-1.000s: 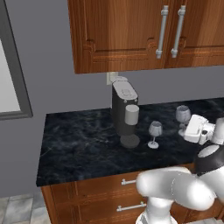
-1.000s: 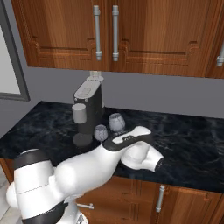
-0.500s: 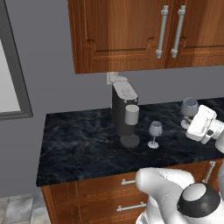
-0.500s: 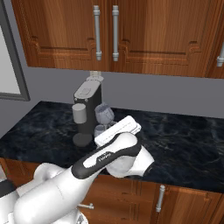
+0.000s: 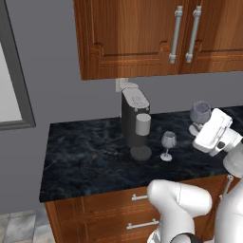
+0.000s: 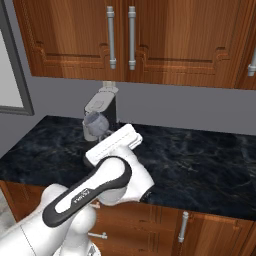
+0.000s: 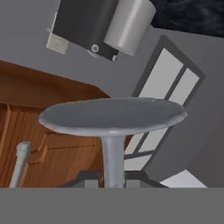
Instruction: Retrieve the wine glasses from the counter and place one next to each plate.
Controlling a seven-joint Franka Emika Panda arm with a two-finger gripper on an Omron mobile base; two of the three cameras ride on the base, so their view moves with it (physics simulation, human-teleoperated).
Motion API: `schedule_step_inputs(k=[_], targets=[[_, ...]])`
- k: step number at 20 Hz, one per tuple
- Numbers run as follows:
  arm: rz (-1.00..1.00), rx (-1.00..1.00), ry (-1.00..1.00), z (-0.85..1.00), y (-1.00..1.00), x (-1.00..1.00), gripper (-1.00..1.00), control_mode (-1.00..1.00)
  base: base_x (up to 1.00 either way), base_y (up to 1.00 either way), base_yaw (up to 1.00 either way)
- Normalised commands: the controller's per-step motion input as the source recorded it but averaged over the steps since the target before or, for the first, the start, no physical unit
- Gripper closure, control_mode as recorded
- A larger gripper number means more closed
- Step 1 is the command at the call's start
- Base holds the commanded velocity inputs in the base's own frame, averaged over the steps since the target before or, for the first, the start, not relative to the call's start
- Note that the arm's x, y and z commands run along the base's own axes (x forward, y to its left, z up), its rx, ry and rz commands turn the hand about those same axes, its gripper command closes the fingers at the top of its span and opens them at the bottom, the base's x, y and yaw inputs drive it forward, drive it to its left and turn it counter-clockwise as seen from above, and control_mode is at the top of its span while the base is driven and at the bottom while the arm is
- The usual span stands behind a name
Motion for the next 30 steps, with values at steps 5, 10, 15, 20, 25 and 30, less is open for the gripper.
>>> schedule_step_inputs(k=[5, 10, 15, 20, 25, 30], targets=[[0.06, 0.01, 0.01, 0.32, 0.17, -0.31, 1.00, -1.00, 0.00, 0.00, 0.00], [0.10, 0.00, 0.00, 0.23, 0.21, -0.58, 1.00, 1.00, -0.16, 0.07, 0.03], [0.00, 0.00, 0.00, 0.00, 0.00, 0.00, 1.00, 1.00, -0.89, 0.55, 0.20], [0.00, 0.00, 0.00, 0.00, 0.00, 0.00, 1.00, 1.00, -0.95, 0.97, 0.19], [0.00, 0.00, 0.00, 0.00, 0.00, 0.00, 1.00, 1.00, -0.55, 1.00, 0.38], [0.00, 0.00, 0.00, 0.00, 0.00, 0.00, 1.00, 1.00, 0.00, 0.15, 0.99]])
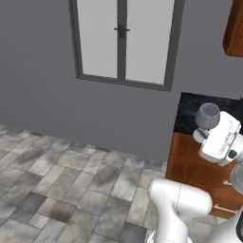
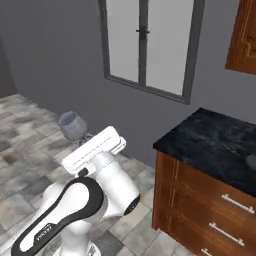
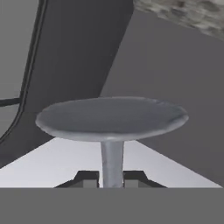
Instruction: Retrieve the wine glasses from the counter and place one next to each plate.
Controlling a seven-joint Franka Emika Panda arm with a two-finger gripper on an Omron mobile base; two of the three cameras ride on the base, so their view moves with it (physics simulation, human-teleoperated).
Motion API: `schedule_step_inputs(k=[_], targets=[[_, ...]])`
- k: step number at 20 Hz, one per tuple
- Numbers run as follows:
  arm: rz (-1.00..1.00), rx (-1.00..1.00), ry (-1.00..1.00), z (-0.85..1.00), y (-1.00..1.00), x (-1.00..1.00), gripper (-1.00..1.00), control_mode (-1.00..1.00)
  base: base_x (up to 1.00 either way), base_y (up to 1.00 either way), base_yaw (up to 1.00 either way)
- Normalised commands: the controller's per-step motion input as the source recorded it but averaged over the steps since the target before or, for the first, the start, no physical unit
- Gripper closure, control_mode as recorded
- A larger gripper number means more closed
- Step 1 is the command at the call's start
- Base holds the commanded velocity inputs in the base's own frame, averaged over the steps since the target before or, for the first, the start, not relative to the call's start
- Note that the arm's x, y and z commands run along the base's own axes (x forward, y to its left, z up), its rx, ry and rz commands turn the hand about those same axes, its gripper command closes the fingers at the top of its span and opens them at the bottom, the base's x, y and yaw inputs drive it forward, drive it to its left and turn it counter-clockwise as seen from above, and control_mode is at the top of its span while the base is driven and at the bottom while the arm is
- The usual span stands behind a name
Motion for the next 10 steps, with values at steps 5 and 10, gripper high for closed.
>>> schedule_step_inputs(k=[5, 10], targets=[[0.00, 0.00, 0.00, 0.00, 0.00, 0.00, 1.00, 1.00, 0.00, 0.00, 1.00], [0.00, 0.00, 0.00, 0.00, 0.00, 0.00, 1.00, 1.00, 0.00, 0.00, 1.00]])
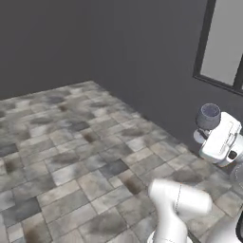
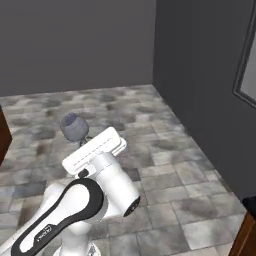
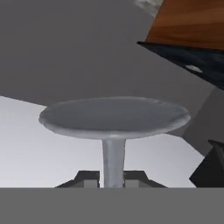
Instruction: Retrieve the wine glasses from the counter and place one next to each plate.
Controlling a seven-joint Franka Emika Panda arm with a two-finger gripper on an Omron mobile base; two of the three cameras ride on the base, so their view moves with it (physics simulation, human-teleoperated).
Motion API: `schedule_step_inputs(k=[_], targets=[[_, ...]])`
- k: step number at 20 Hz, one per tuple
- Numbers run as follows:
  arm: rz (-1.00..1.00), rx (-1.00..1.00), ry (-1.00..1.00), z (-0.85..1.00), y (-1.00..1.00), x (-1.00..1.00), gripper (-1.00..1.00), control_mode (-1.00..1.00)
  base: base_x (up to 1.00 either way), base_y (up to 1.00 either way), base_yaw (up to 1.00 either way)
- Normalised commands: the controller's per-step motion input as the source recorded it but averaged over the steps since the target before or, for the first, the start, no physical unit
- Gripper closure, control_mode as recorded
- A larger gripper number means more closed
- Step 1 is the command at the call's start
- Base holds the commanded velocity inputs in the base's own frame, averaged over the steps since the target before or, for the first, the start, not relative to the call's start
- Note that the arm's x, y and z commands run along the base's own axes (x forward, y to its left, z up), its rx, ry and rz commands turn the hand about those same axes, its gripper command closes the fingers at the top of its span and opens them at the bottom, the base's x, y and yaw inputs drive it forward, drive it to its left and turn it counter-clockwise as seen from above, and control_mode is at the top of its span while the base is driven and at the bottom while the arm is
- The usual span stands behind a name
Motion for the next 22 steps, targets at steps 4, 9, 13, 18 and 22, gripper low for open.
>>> schedule_step_inputs(k=[4, 9, 13, 18, 22], targets=[[0.00, 0.00, 0.00, 0.00, 0.00, 0.00, 1.00, 1.00, 0.00, 0.00, 1.00], [0.00, 0.00, 0.00, 0.00, 0.00, 0.00, 1.00, 1.00, 0.00, 0.00, 1.00], [0.00, 0.00, 0.00, 0.00, 0.00, 0.00, 1.00, 1.00, 0.00, 0.00, 1.00], [0.00, 0.00, 0.00, 0.00, 0.00, 0.00, 1.00, 1.00, 0.68, -0.08, 0.88], [0.00, 0.00, 0.00, 0.00, 0.00, 0.00, 1.00, 1.00, 0.87, -0.72, 0.59]])
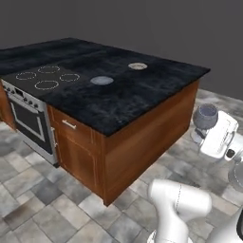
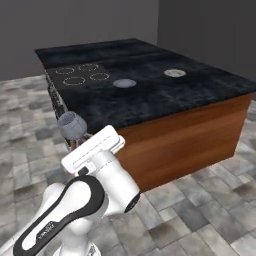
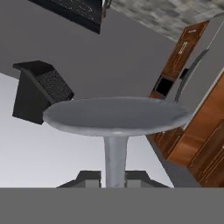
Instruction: Retrieve the wine glasses from the counter and place one next to each plate.
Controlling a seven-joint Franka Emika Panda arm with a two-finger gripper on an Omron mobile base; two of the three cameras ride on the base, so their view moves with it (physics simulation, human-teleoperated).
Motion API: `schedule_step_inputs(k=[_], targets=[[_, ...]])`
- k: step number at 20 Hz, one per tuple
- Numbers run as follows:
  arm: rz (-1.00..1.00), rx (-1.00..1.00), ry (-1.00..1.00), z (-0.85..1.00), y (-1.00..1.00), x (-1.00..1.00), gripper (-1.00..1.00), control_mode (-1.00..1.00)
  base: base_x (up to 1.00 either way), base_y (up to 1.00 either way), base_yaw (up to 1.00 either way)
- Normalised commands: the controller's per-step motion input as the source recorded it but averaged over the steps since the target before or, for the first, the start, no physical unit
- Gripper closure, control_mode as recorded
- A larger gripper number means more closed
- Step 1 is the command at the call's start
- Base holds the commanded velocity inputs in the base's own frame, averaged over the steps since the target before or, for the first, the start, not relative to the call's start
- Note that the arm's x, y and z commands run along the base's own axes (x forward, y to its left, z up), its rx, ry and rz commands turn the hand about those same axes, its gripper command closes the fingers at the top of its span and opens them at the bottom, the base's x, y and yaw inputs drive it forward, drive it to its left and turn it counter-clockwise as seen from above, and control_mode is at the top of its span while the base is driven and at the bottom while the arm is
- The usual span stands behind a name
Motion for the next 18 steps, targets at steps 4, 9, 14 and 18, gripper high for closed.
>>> schedule_step_inputs(k=[4, 9, 14, 18], targets=[[0.00, 0.00, 0.00, 0.00, 0.00, 0.00, 1.00, 1.00, 0.29, -1.00, 0.42], [0.00, 0.00, 0.00, 0.00, 0.00, 0.00, 1.00, 1.00, -0.09, -1.00, 0.39], [0.00, 0.00, 0.00, 0.00, 0.00, 0.00, 1.00, 1.00, -0.17, -1.00, 0.40], [0.00, 0.00, 0.00, 0.00, 0.00, 0.00, 1.00, 1.00, -0.20, -1.00, 0.38]])
